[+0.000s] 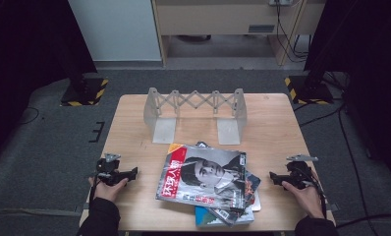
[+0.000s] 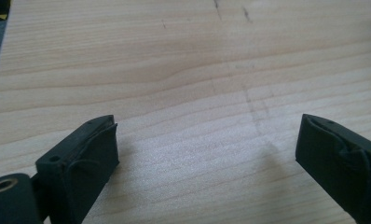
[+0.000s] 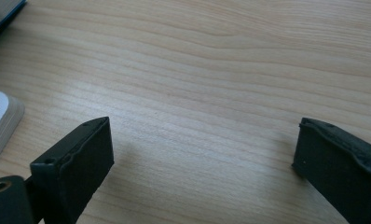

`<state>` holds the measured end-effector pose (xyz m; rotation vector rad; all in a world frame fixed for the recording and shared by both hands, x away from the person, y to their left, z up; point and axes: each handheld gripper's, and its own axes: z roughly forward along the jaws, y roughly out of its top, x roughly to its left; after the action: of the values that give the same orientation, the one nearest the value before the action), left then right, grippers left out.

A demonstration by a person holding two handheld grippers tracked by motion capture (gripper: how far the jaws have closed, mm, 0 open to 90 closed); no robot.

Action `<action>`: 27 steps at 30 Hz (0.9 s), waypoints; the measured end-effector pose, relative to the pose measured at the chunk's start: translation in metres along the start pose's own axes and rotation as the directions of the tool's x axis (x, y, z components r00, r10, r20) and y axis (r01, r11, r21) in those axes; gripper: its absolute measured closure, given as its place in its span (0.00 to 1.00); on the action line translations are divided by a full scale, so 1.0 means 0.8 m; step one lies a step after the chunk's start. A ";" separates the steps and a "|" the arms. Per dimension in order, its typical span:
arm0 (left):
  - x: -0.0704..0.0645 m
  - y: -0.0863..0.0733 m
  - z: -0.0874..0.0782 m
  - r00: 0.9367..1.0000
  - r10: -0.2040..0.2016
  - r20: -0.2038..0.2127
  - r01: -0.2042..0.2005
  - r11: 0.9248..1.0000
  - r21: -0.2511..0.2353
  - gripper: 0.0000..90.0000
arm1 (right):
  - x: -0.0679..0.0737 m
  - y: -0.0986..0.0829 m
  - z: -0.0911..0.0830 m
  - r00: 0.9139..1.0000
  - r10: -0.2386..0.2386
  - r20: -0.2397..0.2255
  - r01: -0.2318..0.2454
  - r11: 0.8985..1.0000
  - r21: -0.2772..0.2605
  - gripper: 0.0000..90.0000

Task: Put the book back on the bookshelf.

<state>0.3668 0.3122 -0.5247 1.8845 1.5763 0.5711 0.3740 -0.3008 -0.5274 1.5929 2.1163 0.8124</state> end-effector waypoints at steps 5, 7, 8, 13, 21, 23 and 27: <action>-0.004 0.004 -0.011 1.000 -0.006 0.008 0.007 0.999 -0.046 0.09 | -0.003 0.006 -0.013 0.999 0.034 -0.019 -0.035 0.998 -0.052 0.07; -0.007 0.005 -0.013 1.000 -0.014 0.020 0.015 0.998 -0.058 0.09 | -0.002 0.008 -0.017 0.998 0.053 -0.040 -0.056 0.996 -0.066 0.08; -0.007 0.005 -0.013 1.000 -0.014 0.020 0.015 0.998 -0.058 0.10 | -0.001 0.008 -0.018 0.997 0.059 -0.048 -0.062 0.996 -0.070 0.08; -0.021 0.008 -0.021 0.999 0.004 0.052 0.000 0.996 -0.086 0.10 | 0.007 0.012 -0.024 0.996 0.061 -0.073 -0.067 0.993 -0.094 0.08; -0.036 0.010 -0.038 0.994 0.004 0.106 0.012 0.988 -0.151 0.14 | 0.016 0.017 -0.036 0.992 0.065 -0.106 -0.080 0.986 -0.148 0.08; -0.041 0.010 -0.041 0.993 0.008 0.121 0.012 0.987 -0.163 0.14 | 0.018 0.019 -0.040 0.991 0.059 -0.118 -0.078 0.984 -0.163 0.08; -0.050 0.011 -0.044 0.988 0.021 0.151 0.005 0.985 -0.174 0.15 | 0.027 0.023 -0.049 0.987 0.063 -0.148 -0.092 0.976 -0.197 0.09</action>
<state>0.3411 0.2781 -0.4910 1.7612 1.3761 0.5366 0.3579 -0.2854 -0.4849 1.5584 1.9992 1.1592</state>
